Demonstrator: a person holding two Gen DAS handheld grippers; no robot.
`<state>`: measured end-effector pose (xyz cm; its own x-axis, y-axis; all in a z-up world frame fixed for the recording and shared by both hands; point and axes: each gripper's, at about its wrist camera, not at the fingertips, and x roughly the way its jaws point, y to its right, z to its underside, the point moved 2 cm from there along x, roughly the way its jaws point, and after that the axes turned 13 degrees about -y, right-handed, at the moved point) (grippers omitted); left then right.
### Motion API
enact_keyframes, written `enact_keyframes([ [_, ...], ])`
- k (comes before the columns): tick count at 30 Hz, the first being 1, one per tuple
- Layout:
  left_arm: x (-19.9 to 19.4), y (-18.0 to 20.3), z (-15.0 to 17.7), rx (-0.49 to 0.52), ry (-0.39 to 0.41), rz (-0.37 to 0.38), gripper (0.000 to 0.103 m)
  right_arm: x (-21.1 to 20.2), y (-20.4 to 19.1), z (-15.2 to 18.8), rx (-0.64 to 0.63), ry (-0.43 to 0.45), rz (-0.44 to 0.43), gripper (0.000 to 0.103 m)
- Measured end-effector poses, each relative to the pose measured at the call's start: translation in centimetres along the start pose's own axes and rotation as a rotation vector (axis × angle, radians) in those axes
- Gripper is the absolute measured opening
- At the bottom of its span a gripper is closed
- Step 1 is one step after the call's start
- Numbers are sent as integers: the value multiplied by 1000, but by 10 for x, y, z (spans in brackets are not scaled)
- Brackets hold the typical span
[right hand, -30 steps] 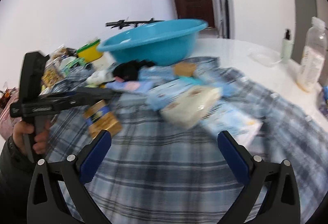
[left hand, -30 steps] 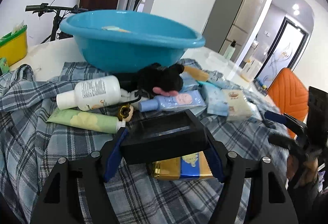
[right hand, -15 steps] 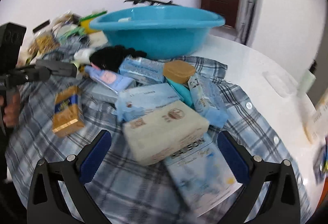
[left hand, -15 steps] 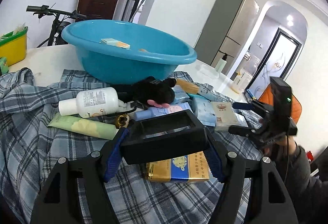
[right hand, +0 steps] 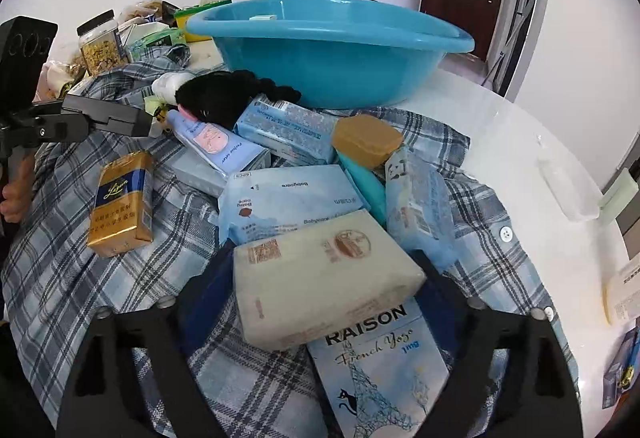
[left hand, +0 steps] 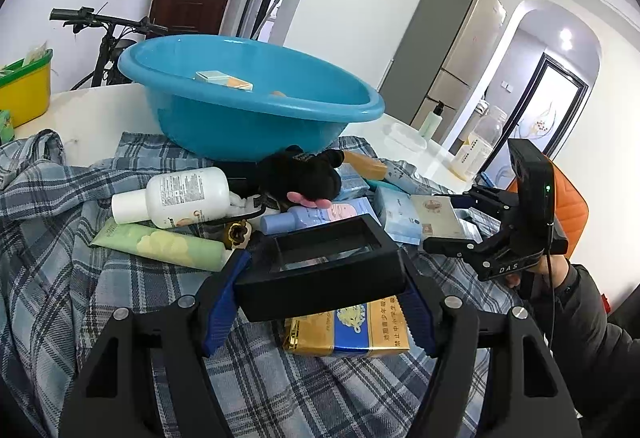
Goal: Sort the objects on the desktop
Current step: 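Grasp the cream wrapped soap bar with the right gripper, then carry the soap bar over the turquoise basin with the right gripper while the left carries the tray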
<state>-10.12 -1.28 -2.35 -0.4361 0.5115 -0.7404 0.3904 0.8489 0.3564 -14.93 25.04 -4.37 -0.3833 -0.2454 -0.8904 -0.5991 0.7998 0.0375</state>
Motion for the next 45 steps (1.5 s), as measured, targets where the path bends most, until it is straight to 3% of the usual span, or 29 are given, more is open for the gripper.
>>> enact_keyframes([
  [3, -1, -1, 0, -2, 5, -3, 73, -3, 0, 2, -9, 5, 8, 80],
  [11, -8, -6, -1, -27, 35, -12, 73, -50, -9, 1, 9, 126, 7, 79],
  [20, -17, -1, -2, -5, 76, -50, 73, -91, -23, -54, 60, 284, -15, 79],
  [24, -23, 3, -2, 13, 124, -131, 73, -91, -26, -94, 38, 305, -18, 79],
  [30, -20, 7, -3, 39, 124, -193, 73, -80, -24, -143, 87, 304, -28, 79],
  [34, -22, 6, -3, 36, 137, -218, 73, -67, -24, -157, 97, 299, -61, 79],
  [45, -22, 4, -3, 31, 143, -250, 73, -33, -16, -175, 134, 297, -39, 79],
])
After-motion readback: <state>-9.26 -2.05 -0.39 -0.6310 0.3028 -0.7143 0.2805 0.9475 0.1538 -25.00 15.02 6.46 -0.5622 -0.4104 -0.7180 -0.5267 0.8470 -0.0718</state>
